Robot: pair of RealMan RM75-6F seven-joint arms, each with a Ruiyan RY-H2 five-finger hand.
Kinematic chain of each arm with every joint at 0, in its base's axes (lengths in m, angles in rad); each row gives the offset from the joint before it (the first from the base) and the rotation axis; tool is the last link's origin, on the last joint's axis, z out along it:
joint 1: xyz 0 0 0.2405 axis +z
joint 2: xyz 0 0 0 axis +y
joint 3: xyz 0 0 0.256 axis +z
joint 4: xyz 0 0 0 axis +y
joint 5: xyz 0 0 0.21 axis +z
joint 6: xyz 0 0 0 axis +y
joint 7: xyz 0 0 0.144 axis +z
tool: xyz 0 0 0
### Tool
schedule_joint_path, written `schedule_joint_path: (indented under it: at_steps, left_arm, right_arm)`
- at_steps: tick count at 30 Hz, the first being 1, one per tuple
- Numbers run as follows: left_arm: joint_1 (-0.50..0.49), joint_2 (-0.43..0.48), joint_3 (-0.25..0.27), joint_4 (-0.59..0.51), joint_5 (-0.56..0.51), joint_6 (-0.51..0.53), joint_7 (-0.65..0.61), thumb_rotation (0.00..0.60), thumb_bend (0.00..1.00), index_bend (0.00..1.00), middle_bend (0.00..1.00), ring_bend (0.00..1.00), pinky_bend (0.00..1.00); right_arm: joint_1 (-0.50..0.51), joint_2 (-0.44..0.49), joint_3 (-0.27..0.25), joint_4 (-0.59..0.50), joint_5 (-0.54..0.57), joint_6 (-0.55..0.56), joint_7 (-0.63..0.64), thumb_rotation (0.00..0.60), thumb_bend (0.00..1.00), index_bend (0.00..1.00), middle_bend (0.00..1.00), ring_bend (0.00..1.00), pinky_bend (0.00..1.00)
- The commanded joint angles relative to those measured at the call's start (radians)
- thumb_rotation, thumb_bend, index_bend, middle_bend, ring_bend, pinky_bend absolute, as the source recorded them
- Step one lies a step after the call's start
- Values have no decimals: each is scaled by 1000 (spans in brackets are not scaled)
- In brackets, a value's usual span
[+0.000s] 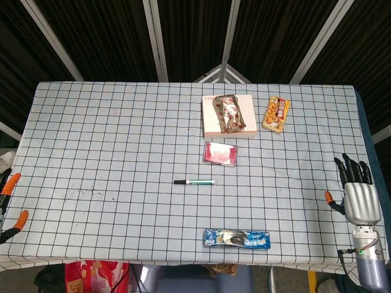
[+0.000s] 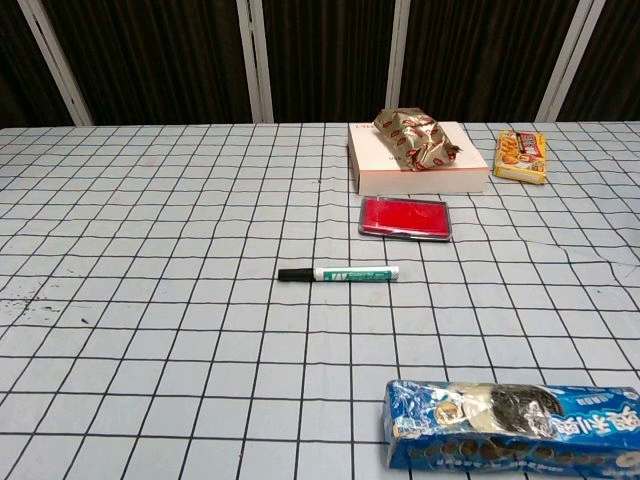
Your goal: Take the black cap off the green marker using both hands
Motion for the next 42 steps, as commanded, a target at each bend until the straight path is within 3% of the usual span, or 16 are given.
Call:
schedule_joint_path:
  at_steps: [1, 17, 26, 32, 38, 42]
  left_arm:
    - [2, 6, -4, -16, 4, 7, 38, 600, 492, 77, 0, 0, 0]
    - [-5, 8, -49, -45, 18, 56, 44, 600, 492, 77, 0, 0, 0]
    - [-15, 4, -39, -87, 10, 11, 102, 600, 492, 77, 0, 0, 0]
    - [-22, -11, -38, -80, 7, -4, 112, 600, 492, 77, 0, 0, 0]
    - [-22, -17, -41, -59, 4, 1, 105, 600, 492, 81, 0, 0, 0]
    - [-20, -15, -45, -42, -9, 1, 92, 600, 492, 86, 0, 0, 0]
  right_arm:
    - [5, 7, 3, -8, 10, -4, -13, 600, 322, 107, 37, 105, 61]
    - [10, 63, -3, -160, 59, -40, -40, 600, 321, 123, 36, 105, 61]
    - [65, 20, -5, -267, 68, -86, -149, 600, 321, 186, 36, 105, 61]
    - [176, -86, 29, -367, 116, -162, -351, 600, 322, 226, 36, 105, 61]
    - [337, -277, 98, -401, 309, -224, -640, 600, 321, 259, 36, 105, 61]
    - [447, -414, 140, -380, 498, -253, -776, 600, 321, 289, 36, 105, 46]
